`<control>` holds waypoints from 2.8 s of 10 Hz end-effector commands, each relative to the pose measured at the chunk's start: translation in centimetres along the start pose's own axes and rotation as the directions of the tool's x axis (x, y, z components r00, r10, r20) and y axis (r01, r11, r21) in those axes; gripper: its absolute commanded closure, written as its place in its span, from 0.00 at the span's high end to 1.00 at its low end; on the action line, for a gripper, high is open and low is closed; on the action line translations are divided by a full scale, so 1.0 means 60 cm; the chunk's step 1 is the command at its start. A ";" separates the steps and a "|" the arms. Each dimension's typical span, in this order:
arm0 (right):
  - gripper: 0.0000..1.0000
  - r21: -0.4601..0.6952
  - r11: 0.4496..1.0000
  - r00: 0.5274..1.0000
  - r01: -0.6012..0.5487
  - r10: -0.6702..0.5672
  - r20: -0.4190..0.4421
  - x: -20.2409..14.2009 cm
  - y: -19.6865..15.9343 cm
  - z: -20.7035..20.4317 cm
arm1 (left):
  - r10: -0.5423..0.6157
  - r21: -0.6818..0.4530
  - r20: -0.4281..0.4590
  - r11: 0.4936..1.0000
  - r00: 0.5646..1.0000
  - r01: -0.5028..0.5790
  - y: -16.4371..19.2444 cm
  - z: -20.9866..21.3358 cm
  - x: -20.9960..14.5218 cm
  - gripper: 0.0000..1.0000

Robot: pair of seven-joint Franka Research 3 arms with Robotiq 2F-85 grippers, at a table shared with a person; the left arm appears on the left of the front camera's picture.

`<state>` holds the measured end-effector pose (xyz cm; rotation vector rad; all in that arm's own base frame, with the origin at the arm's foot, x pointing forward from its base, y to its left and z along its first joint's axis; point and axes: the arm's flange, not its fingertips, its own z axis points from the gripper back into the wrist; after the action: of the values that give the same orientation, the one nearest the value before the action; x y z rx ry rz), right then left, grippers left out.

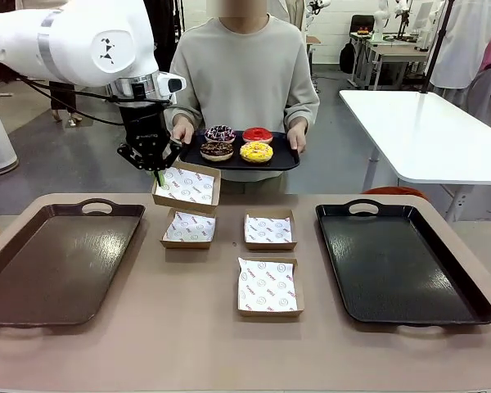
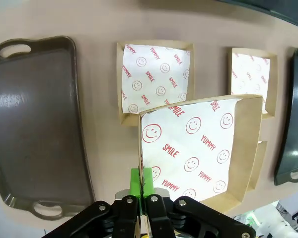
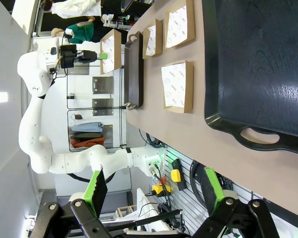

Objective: Individually package the donuts and arrange them on the tray.
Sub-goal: Pick up one Paper togo box, then place the picked Paper togo box on the Handle tray while simultaneously picking up another Paper togo box from the table with the other hand.

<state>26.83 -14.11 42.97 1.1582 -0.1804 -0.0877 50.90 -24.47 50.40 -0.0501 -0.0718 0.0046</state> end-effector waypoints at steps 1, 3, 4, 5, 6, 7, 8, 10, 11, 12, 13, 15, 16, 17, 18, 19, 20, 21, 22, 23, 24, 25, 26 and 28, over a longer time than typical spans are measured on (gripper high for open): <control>1.00 0.011 1.000 1.000 -0.004 0.004 0.005 0.002 0.002 -0.001 | -0.038 0.005 -0.029 0.999 0.999 0.038 0.000 0.003 0.001 0.00; 1.00 0.011 1.000 1.000 -0.004 0.004 0.005 0.002 0.002 -0.001 | 0.000 0.000 0.000 1.000 1.000 0.000 0.000 0.000 0.000 0.00; 1.00 0.011 1.000 1.000 -0.004 0.004 0.005 0.002 0.002 -0.001 | 0.000 0.000 0.000 1.000 1.000 0.000 0.000 0.000 0.000 0.00; 1.00 0.011 1.000 1.000 -0.004 0.004 0.005 0.002 0.002 -0.001 | 0.000 0.000 0.000 1.000 1.000 0.000 0.000 0.000 0.000 0.00; 1.00 0.011 1.000 1.000 -0.004 0.004 0.005 0.002 0.002 -0.001 | 0.000 0.000 0.000 1.000 1.000 0.000 0.000 0.000 0.000 0.00; 1.00 0.011 1.000 1.000 -0.004 0.004 0.005 0.002 0.002 -0.001 | 0.000 0.000 0.000 1.000 1.000 0.000 0.000 0.000 0.000 0.00; 1.00 0.011 1.000 1.000 -0.004 0.004 0.005 0.002 0.002 -0.001 | 0.000 0.000 0.000 1.000 1.000 0.000 0.000 0.000 0.000 0.00; 1.00 0.011 1.000 1.000 -0.004 0.004 0.005 0.002 0.002 -0.001 | 0.000 0.000 0.000 1.000 1.000 0.000 0.000 0.000 0.000 0.00; 1.00 0.011 1.000 1.000 -0.004 0.004 0.005 0.002 0.002 -0.001 | 0.000 0.000 0.000 1.000 1.000 0.000 0.000 0.000 0.000 0.00; 1.00 0.011 1.000 1.000 -0.004 0.004 0.005 0.002 0.002 -0.001 | 0.000 0.000 0.000 1.000 1.000 0.000 0.000 0.000 0.000 0.00; 1.00 0.011 1.000 1.000 -0.004 0.004 0.005 0.002 0.002 -0.001 | 0.000 0.000 0.000 1.000 1.000 0.000 0.000 0.000 0.000 0.00; 1.00 0.011 1.000 1.000 -0.004 0.004 0.005 0.002 0.002 -0.001 | 0.000 0.000 0.000 1.000 1.000 0.000 0.000 0.000 0.000 0.00; 1.00 0.011 1.000 1.000 -0.004 0.004 0.005 0.002 0.002 -0.001 | 0.000 0.000 0.000 1.000 1.000 0.000 0.000 0.000 0.000 0.00; 1.00 0.011 1.000 1.000 -0.004 0.004 0.005 0.002 0.002 -0.001 | 0.000 0.000 0.000 1.000 1.000 0.000 0.000 0.000 0.000 0.00; 1.00 0.011 1.000 1.000 -0.004 0.004 0.005 0.002 0.002 -0.001 | 0.000 0.000 0.000 1.000 1.000 0.000 0.000 0.000 0.000 0.00; 1.00 0.011 1.000 1.000 -0.004 0.004 0.005 0.002 0.002 -0.001 | 0.000 0.000 0.000 1.000 1.000 0.000 0.000 0.000 0.000 0.00; 1.00 0.011 1.000 1.000 -0.004 0.004 0.005 0.002 0.002 -0.001 | 0.000 0.000 0.000 1.000 1.000 0.000 0.000 0.000 0.000 0.00; 1.00 0.011 1.000 1.000 -0.004 0.004 0.005 0.002 0.002 -0.001 | 0.000 0.000 0.000 1.000 1.000 0.000 0.000 0.000 0.000 0.00; 1.00 0.011 1.000 1.000 -0.004 0.004 0.005 0.002 0.002 -0.001 | 0.000 0.000 0.000 1.000 1.000 0.000 0.000 0.000 0.000 0.00; 1.00 0.011 1.000 1.000 -0.004 0.004 0.005 0.002 0.002 -0.001 | 0.000 0.000 0.000 1.000 1.000 0.000 0.000 0.000 0.000 0.00; 1.00 0.011 1.000 1.000 -0.004 0.004 0.005 0.002 0.002 -0.001 | 0.000 0.000 0.000 1.000 1.000 0.000 0.000 0.000 0.000 0.00; 1.00 0.011 1.000 1.000 -0.004 0.004 0.005 0.002 0.002 -0.001 | 0.000 0.000 0.000 1.000 1.000 0.000 0.000 0.000 0.000 0.00; 1.00 0.011 1.000 1.000 -0.004 0.004 0.005 0.002 0.002 -0.001 | 0.000 0.000 0.000 1.000 1.000 0.000 0.000 0.000 0.000 0.00; 1.00 0.011 1.000 1.000 -0.004 0.004 0.005 0.002 0.002 -0.001 | 0.000 0.000 0.000 1.000 1.000 0.000 0.000 0.000 0.000 0.00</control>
<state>26.83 -14.11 42.97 1.1582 -0.1804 -0.0878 51.16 -24.56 50.17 -0.0500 -0.0653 -0.0042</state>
